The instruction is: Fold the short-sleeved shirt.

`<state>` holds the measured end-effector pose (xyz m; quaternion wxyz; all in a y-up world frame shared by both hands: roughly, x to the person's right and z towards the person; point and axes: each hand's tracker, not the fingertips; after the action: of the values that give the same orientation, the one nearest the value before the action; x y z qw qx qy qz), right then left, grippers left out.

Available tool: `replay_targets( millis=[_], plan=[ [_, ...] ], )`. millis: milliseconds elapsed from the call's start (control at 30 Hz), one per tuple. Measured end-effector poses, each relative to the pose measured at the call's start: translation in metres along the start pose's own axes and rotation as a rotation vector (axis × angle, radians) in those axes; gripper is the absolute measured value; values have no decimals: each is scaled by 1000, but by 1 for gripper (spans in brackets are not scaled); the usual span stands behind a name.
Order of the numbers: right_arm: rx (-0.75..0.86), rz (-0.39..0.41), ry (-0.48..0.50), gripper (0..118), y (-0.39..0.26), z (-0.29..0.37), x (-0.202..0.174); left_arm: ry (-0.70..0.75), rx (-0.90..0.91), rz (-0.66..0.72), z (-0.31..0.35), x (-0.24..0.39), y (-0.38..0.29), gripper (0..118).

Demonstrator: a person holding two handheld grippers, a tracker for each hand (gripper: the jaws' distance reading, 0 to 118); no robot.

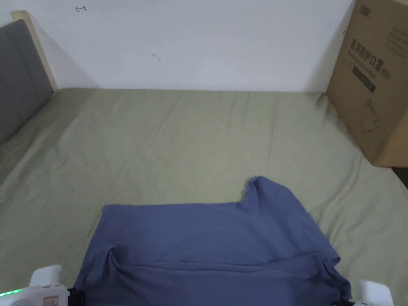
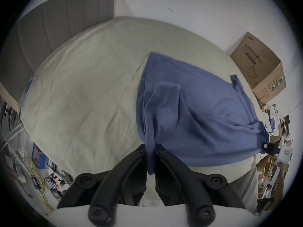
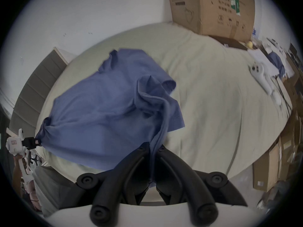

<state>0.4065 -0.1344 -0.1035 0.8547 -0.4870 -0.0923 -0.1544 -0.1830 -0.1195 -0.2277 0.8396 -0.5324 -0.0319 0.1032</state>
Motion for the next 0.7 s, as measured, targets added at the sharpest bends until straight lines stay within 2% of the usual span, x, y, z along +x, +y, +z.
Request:
replay_targets(
  millis=[100,167,267,300,333,367,400,433,467,567,700],
  plan=[
    [-26,-11,-16,5,-17,-20,2,26,-45,8,-22,-4,-15,6],
    [8,-34,-19,5,-17,-18,0,25,-13,51,-23,-4,-14,6],
    [-4,-8,-32,5,-9,-9,-5,26,-21,58,-17,-1,-10,9],
    [10,9,-36,12,-4,-2,-8,17,-19,61,-12,0,-9,14],
    [21,18,-33,26,1,4,-10,-1,-14,79,-8,0,-7,26],
    [51,19,-27,50,8,13,-13,-51,-1,128,-1,-1,-4,55],
    [82,17,-4,72,16,22,-16,-101,9,161,9,2,1,74],
    [121,12,24,95,25,34,-21,-148,47,193,20,6,5,85],
    [175,19,43,108,35,49,-27,-187,99,211,34,12,9,87],
    [375,63,81,107,63,97,-51,-289,289,162,82,38,30,87],
    [651,137,76,107,88,160,-88,-246,571,4,145,89,51,87]
  ],
)
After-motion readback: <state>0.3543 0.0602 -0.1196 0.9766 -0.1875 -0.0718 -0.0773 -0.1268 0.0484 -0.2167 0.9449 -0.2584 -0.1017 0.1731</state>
